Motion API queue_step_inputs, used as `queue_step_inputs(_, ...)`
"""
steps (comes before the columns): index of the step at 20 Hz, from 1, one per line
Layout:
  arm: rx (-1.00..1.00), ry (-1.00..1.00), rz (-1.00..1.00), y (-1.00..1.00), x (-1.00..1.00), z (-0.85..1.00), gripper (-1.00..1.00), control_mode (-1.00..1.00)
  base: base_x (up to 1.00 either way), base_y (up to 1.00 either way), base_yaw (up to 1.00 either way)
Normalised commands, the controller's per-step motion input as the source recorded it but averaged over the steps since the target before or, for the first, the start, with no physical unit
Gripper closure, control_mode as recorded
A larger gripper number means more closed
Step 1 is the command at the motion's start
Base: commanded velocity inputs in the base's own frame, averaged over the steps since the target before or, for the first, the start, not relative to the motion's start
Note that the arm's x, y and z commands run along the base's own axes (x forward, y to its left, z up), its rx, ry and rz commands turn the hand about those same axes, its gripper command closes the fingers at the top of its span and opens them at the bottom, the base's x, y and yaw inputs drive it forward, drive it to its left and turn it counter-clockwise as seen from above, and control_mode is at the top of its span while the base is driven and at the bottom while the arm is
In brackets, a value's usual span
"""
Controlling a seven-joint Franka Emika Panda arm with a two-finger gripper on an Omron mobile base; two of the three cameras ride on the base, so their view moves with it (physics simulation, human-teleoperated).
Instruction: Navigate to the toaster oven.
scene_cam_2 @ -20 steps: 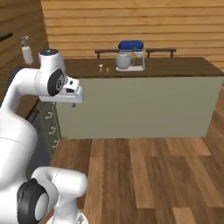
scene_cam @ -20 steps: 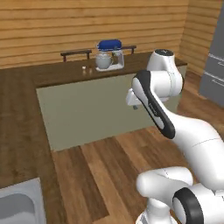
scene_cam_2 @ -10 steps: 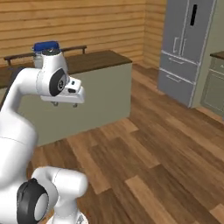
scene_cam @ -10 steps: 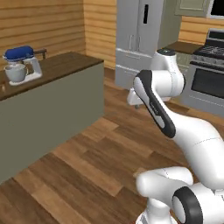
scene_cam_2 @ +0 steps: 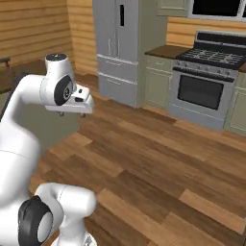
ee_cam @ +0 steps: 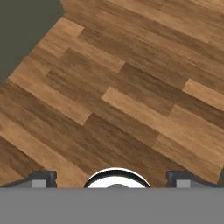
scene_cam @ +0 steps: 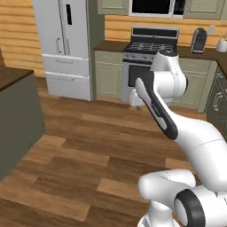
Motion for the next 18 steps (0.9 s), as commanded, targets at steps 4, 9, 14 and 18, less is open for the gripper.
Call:
queue_step_inputs(4, 0.0, 0.0, 0.0, 0.0, 0.0, 0.0, -1.0, 1.0, 0.81, 0.06, -0.62)
queue_step_inputs(9, 0.0, 0.0, 0.0, 0.0, 0.0, 0.0, -1.0, 1.0, 0.93, 0.23, -0.55)
queue_step_inputs(14, 0.0, 0.0, 0.0, 0.0, 0.0, 0.0, -1.0, 1.0, 0.9, 0.31, -0.35)
queue_step_inputs(18, 0.0, 0.0, 0.0, 0.0, 0.0, 0.0, -1.0, 1.0, 0.95, 0.21, -0.28)
